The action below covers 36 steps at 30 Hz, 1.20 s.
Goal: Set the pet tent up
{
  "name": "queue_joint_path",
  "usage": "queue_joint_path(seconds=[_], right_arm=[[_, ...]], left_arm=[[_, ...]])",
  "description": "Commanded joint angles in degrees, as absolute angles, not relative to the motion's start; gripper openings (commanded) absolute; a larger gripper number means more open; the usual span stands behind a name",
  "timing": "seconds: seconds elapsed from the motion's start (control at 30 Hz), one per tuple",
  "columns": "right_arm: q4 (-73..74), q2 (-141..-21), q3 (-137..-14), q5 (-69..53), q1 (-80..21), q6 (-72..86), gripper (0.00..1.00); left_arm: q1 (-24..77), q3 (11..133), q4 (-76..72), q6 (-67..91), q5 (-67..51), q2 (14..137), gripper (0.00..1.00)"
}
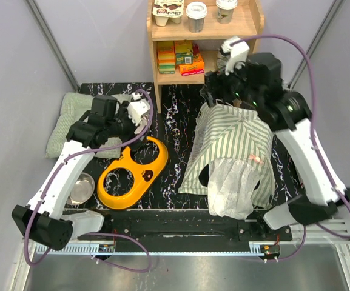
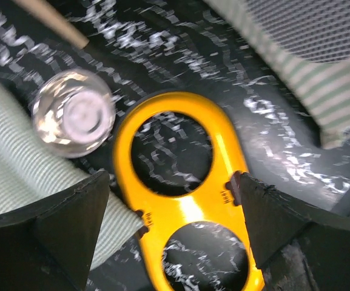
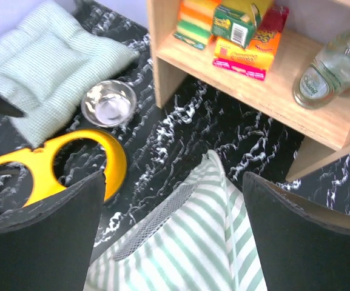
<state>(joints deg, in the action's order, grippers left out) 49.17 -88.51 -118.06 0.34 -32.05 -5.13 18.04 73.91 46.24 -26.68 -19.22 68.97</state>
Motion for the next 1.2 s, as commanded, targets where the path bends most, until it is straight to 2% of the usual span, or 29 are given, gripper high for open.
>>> queue_joint_path(seconds=[0.0, 0.13, 0.23, 0.4, 0.43, 0.5, 0.6, 0.67, 0.8, 0.93, 1.17], right_arm=[[42.6, -76.1, -108.6, -5.5, -33.0, -4.1, 0.99], [45.2, -67.3, -98.2, -7.4, -33.0, -0.7, 0.98], [47.2, -61.9, -92.6, -14.6, -33.1, -0.7, 0.89], [47.3, -54.2, -80.2, -43.5, -33.9, -5.7, 0.64], [46.8, -52.1, -76.9, -45.2, -35.0, -8.0, 0.57], [45.7, -48.1, -71.0, -40.7, -37.1, -12.4, 0.44], [48.3, -46.5, -66.4, -35.9, -37.8, -20.9, 0.33], [49.9, -47.3, -64.6, -35.9, -38.0, -25.5, 0.3], [53.2, -48.9, -60.8, -34.6, -38.1, -32.9, 0.25], [51.2, -50.8, -54.9, -24.5, -40.8, -36.8, 0.24], [32.0, -53.0, -44.0, 1.9, -53.9, -45.2, 0.24]], left_arm=[[24.8, 77.2, 47.9, -26.0, -30.6, 69.0, 0.91], [37.1, 79.0, 47.9, -22.9, -32.0, 72.8, 0.92], [44.2, 78.3, 45.2, -20.4, -31.5, 75.9, 0.97], [49.3, 74.9, 37.6, -17.4, -26.2, 80.2, 0.98], [49.7, 74.1, 36.2, -16.5, -25.7, 80.7, 0.98], [50.4, 72.8, 33.1, -15.0, -23.9, 81.7, 0.97], [51.4, 72.4, 30.5, -13.4, -23.0, 83.7, 0.94], [52.1, 72.1, 28.7, -12.3, -22.2, 84.9, 0.87], [52.1, 71.0, 27.1, -13.4, -17.6, 86.2, 0.53], [49.5, 72.5, 29.2, -16.8, -18.2, 85.2, 0.27], [46.8, 72.4, 32.3, -24.4, -22.2, 83.8, 0.17]])
